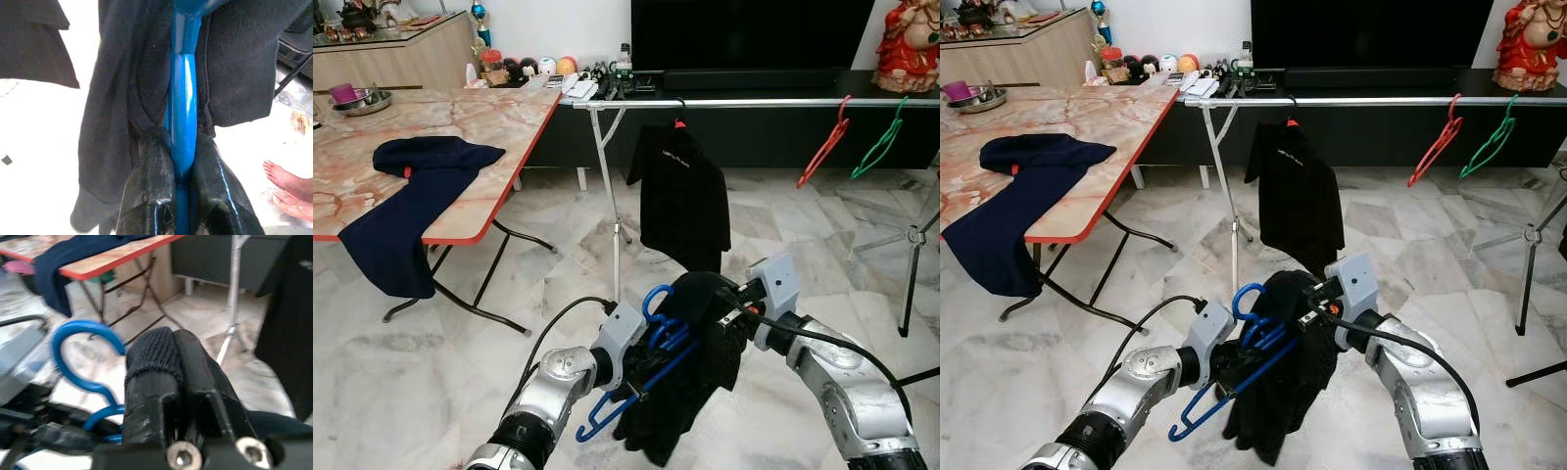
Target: Hang hanger
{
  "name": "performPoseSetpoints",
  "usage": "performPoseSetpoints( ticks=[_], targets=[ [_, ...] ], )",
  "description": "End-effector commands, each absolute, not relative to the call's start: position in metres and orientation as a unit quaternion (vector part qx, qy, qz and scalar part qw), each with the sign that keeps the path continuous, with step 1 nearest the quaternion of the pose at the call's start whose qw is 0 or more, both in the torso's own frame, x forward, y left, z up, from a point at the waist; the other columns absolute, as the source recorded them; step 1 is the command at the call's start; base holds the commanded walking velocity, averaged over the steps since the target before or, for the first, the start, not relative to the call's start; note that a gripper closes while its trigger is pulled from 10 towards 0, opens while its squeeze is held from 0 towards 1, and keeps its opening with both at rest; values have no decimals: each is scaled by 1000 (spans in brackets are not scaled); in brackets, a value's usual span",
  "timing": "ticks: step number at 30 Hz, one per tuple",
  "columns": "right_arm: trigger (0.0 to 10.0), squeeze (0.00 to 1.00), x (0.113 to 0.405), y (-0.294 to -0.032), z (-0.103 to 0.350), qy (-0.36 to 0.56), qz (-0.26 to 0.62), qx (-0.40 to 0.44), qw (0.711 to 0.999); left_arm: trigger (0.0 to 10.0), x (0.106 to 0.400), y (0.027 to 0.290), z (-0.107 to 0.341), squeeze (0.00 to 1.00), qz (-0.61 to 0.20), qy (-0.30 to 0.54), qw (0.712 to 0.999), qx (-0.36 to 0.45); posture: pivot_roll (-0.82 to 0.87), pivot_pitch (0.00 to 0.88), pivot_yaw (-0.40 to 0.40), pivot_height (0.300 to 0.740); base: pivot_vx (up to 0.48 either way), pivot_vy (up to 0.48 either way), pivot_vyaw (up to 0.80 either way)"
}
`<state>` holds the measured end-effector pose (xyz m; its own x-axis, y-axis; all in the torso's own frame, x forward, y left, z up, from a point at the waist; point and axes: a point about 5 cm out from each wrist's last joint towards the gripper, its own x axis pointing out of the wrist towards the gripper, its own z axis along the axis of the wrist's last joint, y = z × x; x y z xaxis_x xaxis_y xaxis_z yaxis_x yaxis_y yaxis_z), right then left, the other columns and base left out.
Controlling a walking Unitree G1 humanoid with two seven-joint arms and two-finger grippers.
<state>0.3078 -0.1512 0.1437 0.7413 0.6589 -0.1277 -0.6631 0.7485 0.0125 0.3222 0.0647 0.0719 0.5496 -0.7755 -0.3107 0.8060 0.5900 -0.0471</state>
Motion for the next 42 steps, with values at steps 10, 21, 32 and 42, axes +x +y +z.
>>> performPoseSetpoints(
  ticks=[10, 21, 32, 42],
  targets=[
    [10000, 0, 285, -129, 159, 25, 467, -18, 884, 10000, 325, 63, 83, 0, -458, 128, 880, 18, -47, 41, 28, 740, 0, 0, 0],
    [10000, 1000, 285, -144, 152, 51, 447, -30, 893, 10000, 328, 61, 90, 0, -455, 112, 884, -5, -47, 43, 26, 740, 0, 0, 0],
    [10000, 1000, 281, -151, 144, 77, 436, -45, 896, 10000, 333, 61, 102, 0, -447, 90, 889, -42, -57, 49, 26, 740, 0, 0, 0],
    [10000, 1000, 273, -155, 141, 89, 434, -52, 895, 10000, 332, 61, 102, 0, -442, 90, 891, -46, -59, 46, 22, 740, 0, 0, 0]
  ],
)
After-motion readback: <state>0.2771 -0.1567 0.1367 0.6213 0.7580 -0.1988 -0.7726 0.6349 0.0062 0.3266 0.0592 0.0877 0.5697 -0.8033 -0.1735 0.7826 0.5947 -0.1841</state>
